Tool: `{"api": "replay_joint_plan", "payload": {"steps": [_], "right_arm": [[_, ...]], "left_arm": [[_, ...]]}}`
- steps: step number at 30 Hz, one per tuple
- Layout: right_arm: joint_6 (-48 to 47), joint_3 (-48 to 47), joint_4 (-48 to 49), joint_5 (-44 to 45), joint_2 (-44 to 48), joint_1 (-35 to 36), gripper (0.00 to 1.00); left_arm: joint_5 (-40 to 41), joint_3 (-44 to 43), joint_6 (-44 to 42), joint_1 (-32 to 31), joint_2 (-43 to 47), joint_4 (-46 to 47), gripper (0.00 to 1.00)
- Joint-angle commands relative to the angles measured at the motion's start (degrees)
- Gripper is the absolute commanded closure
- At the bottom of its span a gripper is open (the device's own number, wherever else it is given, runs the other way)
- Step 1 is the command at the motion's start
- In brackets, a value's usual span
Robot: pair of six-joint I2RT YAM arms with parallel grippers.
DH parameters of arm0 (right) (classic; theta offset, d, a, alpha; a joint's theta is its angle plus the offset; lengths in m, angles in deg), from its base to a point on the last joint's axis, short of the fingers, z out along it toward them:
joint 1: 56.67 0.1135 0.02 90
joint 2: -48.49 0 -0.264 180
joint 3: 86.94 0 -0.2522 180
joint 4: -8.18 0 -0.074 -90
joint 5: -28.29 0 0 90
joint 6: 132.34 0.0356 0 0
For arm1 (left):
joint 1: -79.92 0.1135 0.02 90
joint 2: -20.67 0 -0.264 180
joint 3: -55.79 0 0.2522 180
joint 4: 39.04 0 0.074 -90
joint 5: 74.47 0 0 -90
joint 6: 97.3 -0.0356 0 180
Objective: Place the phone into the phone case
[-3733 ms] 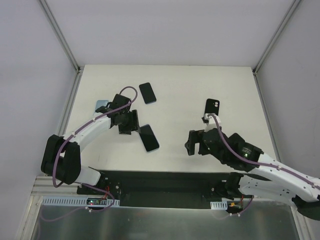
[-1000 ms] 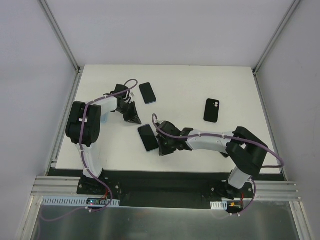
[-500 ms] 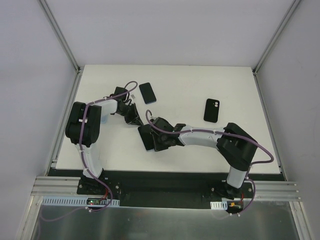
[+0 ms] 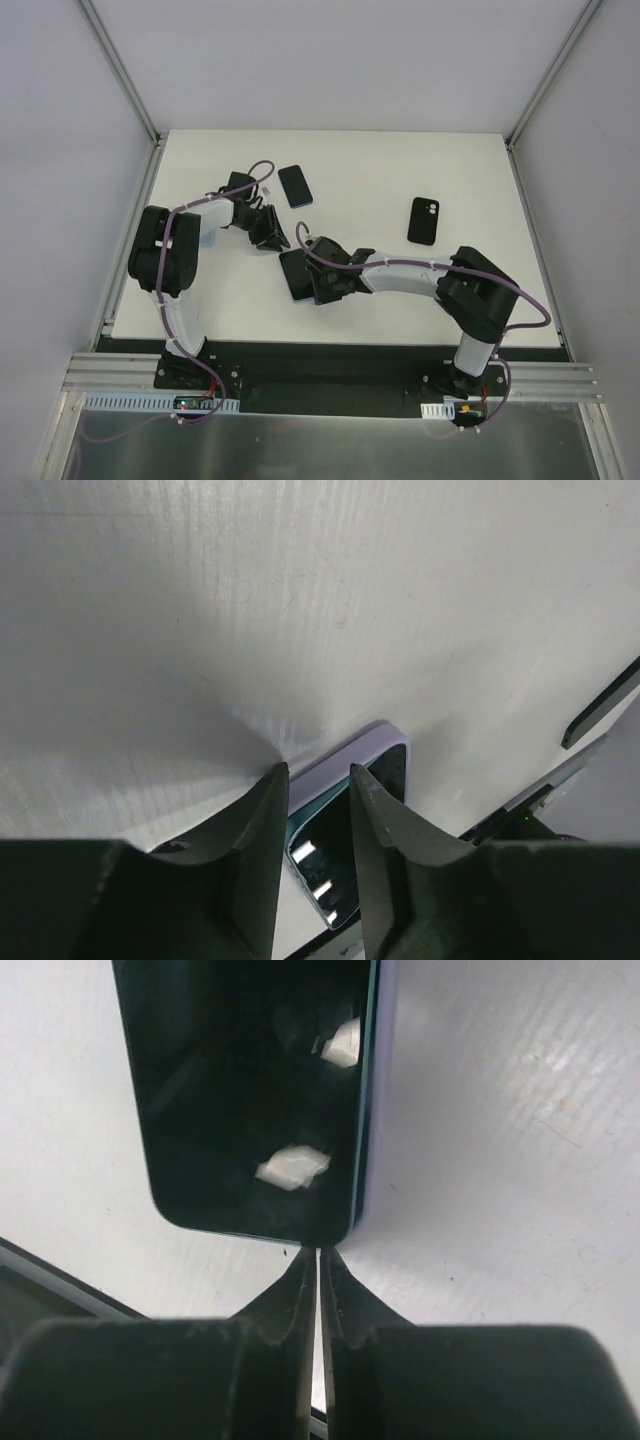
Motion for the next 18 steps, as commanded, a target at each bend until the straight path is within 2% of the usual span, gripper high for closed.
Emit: {"api": "replay_joint_plan", "payload": {"steps": [1,3,6,7,8,10,13,18], "right_arm": [[1.53,4.3,1.76,1.07,8.31,-0.29,0.87],[2.15,7.2,1.85,2.12,11.91,-0.29,0.81],[1.45,8.36,0.88,2.83,14.56,-1.34,0.61],[0.75,8.19,1.05,2.39,14.82,-1.87,0.51],[0.22,8.01,1.14,1.87,14.91,-3.0,0.47],[-2.05,6.7,1.75,-0.77,14.56,-4.33,0.4],[-4.61,4.33,2.9,-5.25,12.98,-6.79,0.35],[-7.42,1.16,4.13,-11.66,7.45,-9.52,0.4]], "left_arm": [[3.78,-6.13,-2.83,0.53,3.96,-9.23,0.65],[9.83,-7.37,-3.8,0.89,6.59,-10.65,0.56],[16.53,-7.12,-3.98,1.24,10.98,-11.36,0.48],[16.19,-6.24,-3.89,1.24,11.86,-11.36,0.48],[15.57,-5.54,-3.72,1.16,13.18,-11.36,0.49],[12.85,-2.74,-2.32,1.15,13.98,-11.27,0.6],[8.02,2.53,-1.35,0.72,15.03,-9.78,0.64],[6.87,10.28,-0.73,-0.43,18.99,-5.48,0.61]]}}
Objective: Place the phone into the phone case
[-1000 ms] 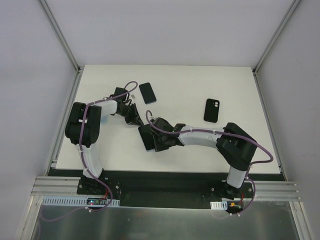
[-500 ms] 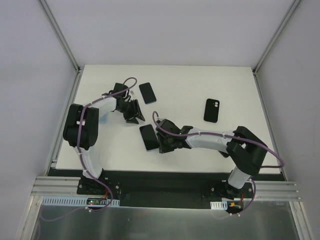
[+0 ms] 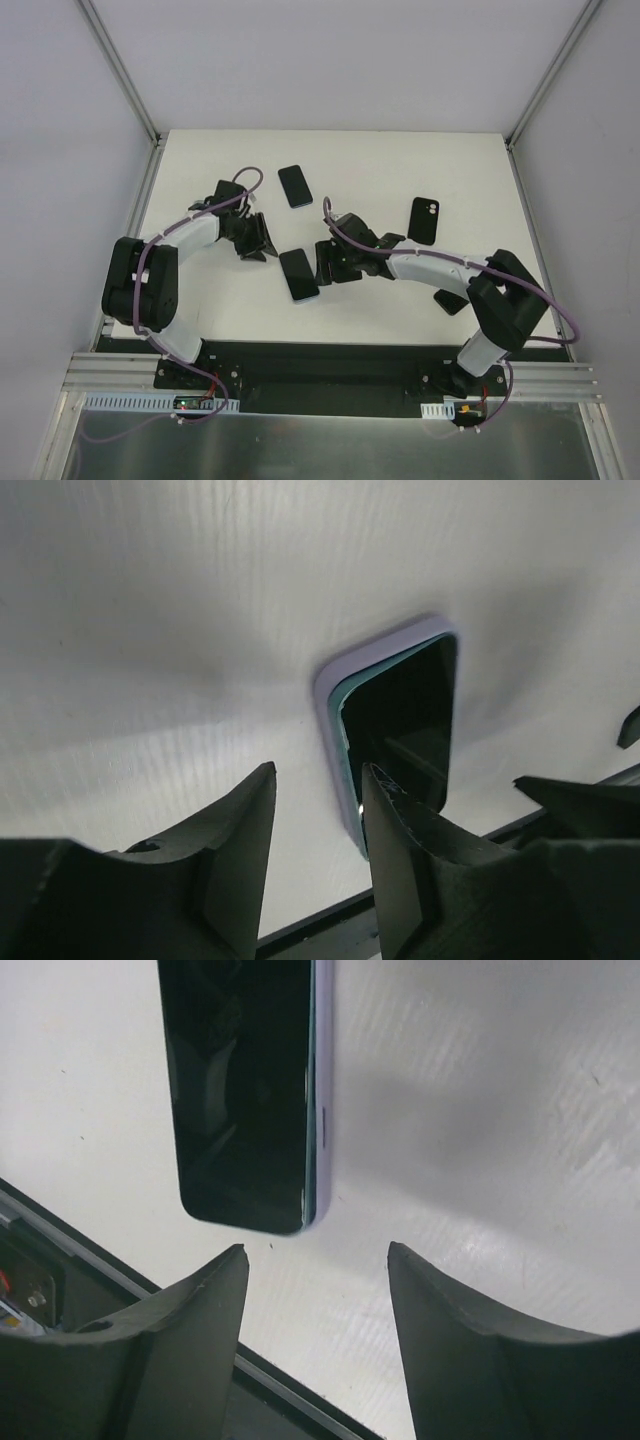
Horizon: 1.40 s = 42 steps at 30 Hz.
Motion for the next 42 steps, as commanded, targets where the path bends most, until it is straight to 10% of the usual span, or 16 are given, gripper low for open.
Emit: {"api": "replay_joint_plan", "payload": {"steps": [1,19,42], "right_arm": [[-4.32,-4.57,2.4,-7.15,-4.4,-1.78,0.42],[-1.43,-2.12,9.51,-7.86,-13.99,-0.91,0.81],[6.74,5.44,19.19,-9.53,-8.19,3.31,0.73]], "left_arm": [[-3.66,7.13,1.61,-1.0,4.01,2.29,0.59],[-5.08,12.86,4.95,-4.86,4.47,8.62,0.6],[-6.04,13.04,5.21,-10.4,1.39,8.62,0.87]]}}
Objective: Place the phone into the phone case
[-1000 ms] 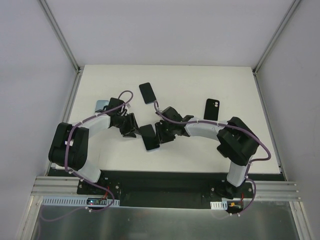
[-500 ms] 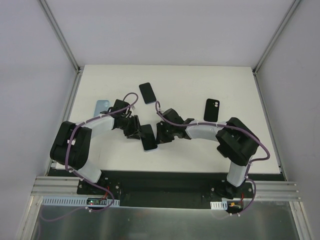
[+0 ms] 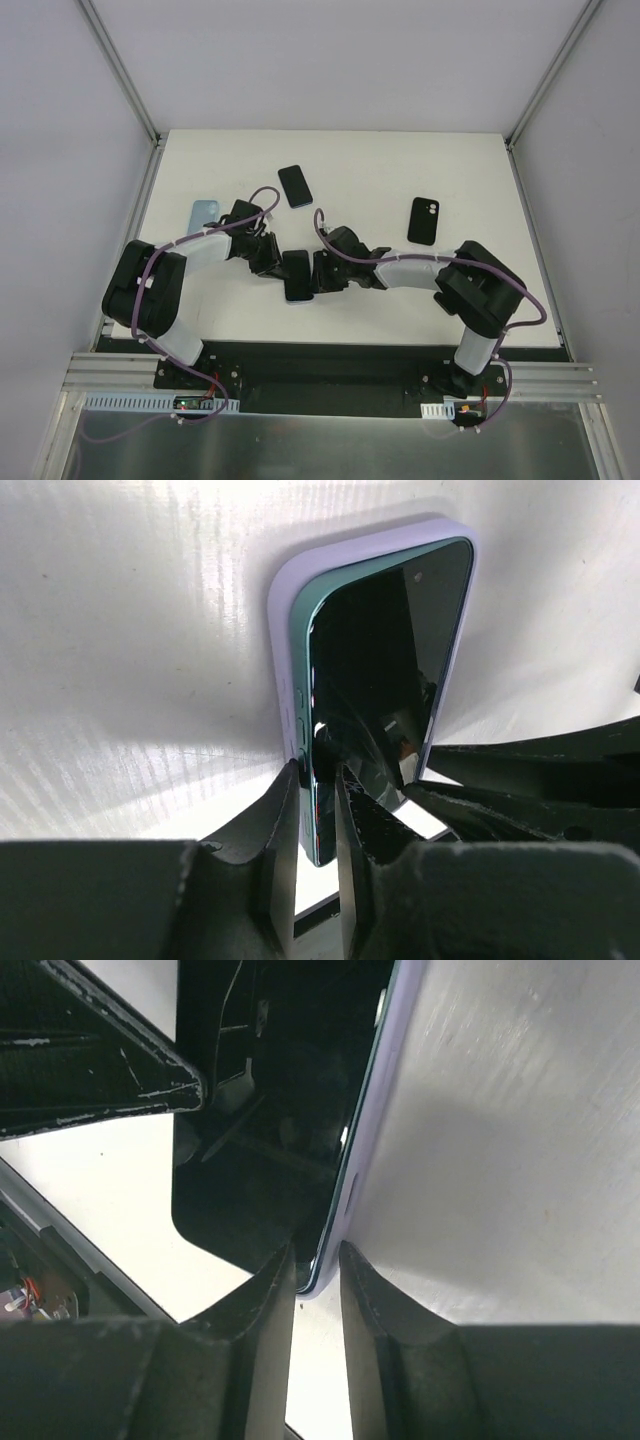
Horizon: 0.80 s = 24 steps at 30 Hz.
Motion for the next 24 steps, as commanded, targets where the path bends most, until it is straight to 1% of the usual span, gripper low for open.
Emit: {"api": "replay_joint_plan", "payload": {"steps": [1,2,4,5,6,8,10,12,14,18,20,21,24], "right_arm": [[2.59,2.25,1.53,-2.27,2.06,2.81,0.71],[2.59,2.34,1.62,-2.01,2.33,2.81,0.69],[2.51,2.61,1.36,-1.13,3.46,2.72,0.61],[2.51,3.04,1.18,0.0,3.82,2.55,0.57],[2.51,3.31,1.27,0.27,4.26,2.2,0.5],[2.42,3.66,1.18,0.45,4.88,1.41,0.42],[2.59,3.84,1.27,0.72,5.23,0.44,0.4],[2.86,4.28,1.27,1.42,5.67,-0.26,0.32],[2.77,4.37,1.36,1.77,5.67,-0.7,0.29],[1.8,4.37,1.53,1.86,5.23,-1.93,0.28],[0.75,4.19,1.53,1.42,5.14,-2.29,0.28],[0.31,4.02,1.53,1.33,4.71,-2.55,0.28],[-0.57,3.4,1.62,0.63,3.65,-3.16,0.28]], "left_arm": [[-2.53,0.84,-0.03,-2.77,0.23,0.12,0.87],[-2.35,1.02,-0.03,-2.77,0.32,0.12,0.87],[-1.92,1.37,-0.03,-2.77,0.23,0.12,0.86],[-1.74,1.37,-0.12,-2.77,0.14,0.03,0.86],[-1.74,1.46,-0.21,-2.77,0.06,-0.05,0.86],[-1.82,1.46,-0.3,-2.77,-0.56,-0.05,0.86],[-2.61,1.37,-0.64,-3.03,-1.0,-0.05,0.86],[-2.79,1.11,-1.08,-3.39,-1.18,-0.05,0.87],[-3.05,0.84,-1.26,-3.91,-1.09,0.03,0.88],[-3.76,0.49,-0.83,-4.27,-0.48,0.21,0.87],[-3.41,0.14,-0.56,-4.27,0.23,0.21,0.82],[-2.62,-0.21,-0.39,-4.18,0.84,0.12,0.76],[-0.52,-1.17,0.14,-4.0,1.02,-0.84,0.73]]}}
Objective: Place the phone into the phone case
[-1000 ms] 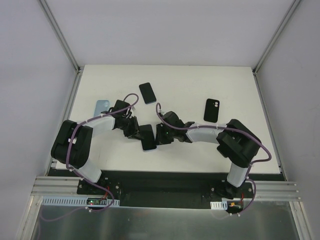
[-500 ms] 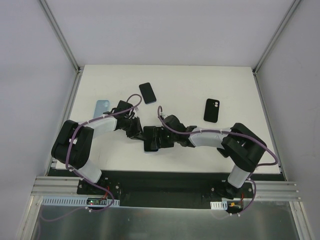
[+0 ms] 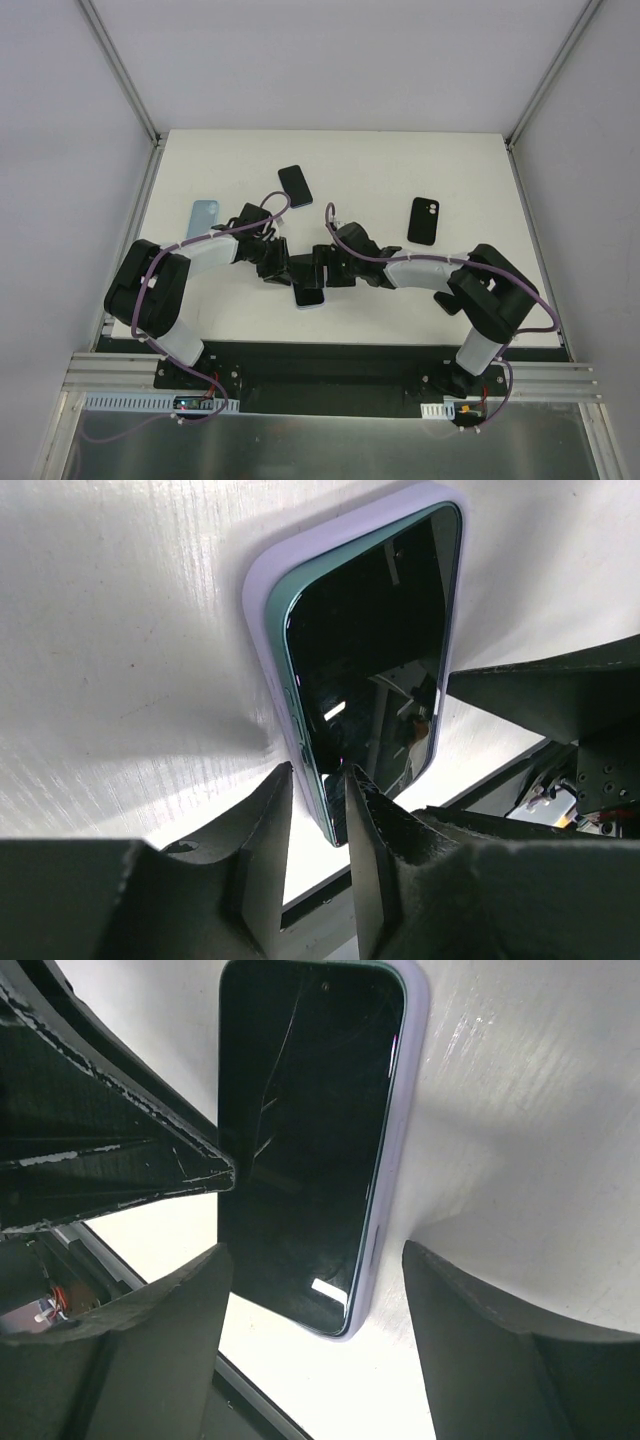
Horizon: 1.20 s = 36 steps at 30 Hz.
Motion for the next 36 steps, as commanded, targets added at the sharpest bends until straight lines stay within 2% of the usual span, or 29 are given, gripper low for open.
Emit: {"api": "replay_joint_plan", "payload": {"steps": [1,8,17,22,26,30,36], "right_arm": [[-2.47,-0.14,-0.35,0.0,-0.81,-0.85,0.28],[-2.74,0.74,2.11,-2.11,-1.43,-1.29,0.26],[-0.54,-0.85,3.96,-5.97,-4.07,-1.29,0.22],[3.58,0.47,10.02,-11.69,-3.54,-2.34,0.22],[8.93,1.7,15.63,-17.3,-3.1,-2.52,0.22],[15.27,3.9,27.23,-21.27,-4.15,-2.78,0.23],[16.42,5.56,30.77,-23.21,-3.8,-3.75,0.24]], "left_arm": [[2.01,-1.72,0.32,-0.16,0.96,-2.07,0.73],[2.98,-2.95,0.06,0.28,-0.63,-2.51,0.72],[-3.0,-1.56,1.72,0.28,-3.44,1.34,0.93],[-7.39,2.14,5.15,0.28,-2.47,5.48,0.99],[-10.2,3.37,6.03,0.28,-3.0,7.86,0.99],[-11.88,4.78,7.88,0.28,-3.0,10.67,0.99],[-12.14,5.48,8.67,0.28,-3.09,11.2,0.99]]}}
